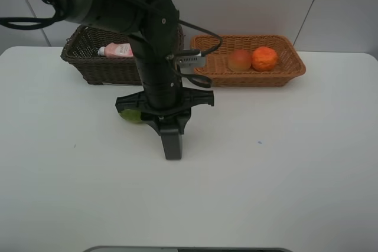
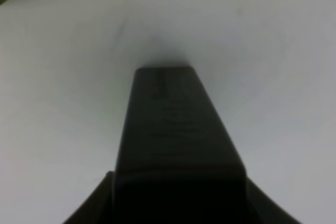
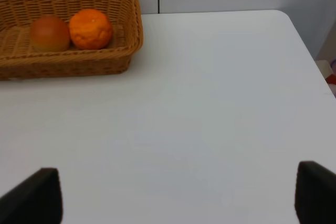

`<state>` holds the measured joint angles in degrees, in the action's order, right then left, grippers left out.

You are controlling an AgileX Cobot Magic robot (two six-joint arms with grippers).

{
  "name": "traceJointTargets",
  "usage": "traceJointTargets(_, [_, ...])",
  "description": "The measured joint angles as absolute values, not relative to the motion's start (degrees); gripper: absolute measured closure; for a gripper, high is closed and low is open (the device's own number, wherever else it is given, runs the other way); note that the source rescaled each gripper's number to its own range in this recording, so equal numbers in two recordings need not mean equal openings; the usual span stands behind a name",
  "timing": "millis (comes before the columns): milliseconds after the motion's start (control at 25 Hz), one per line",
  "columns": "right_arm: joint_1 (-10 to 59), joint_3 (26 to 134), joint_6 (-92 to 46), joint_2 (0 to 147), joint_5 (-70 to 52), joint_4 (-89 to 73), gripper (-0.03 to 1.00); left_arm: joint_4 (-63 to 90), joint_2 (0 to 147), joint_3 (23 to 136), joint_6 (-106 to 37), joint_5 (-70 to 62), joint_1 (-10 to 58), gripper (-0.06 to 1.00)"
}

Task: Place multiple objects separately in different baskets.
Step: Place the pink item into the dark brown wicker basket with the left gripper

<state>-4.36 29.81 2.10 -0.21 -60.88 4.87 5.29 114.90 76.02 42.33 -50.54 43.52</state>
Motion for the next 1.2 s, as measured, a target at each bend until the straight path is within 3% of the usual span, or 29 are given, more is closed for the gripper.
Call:
traceJointTargets(520, [-4.36, 29.81, 2.10, -0.21, -60.88, 4.87, 0.09, -3.15, 106.61, 79.21, 42.33, -53.51, 42.93, 0.48])
traceJointTargets(1200, [-4.36, 29.81, 2.10, -0.21, -60.88, 4.81, 0.09, -4.17, 103.42, 86.59, 33.25, -59.52, 30.84, 0.48])
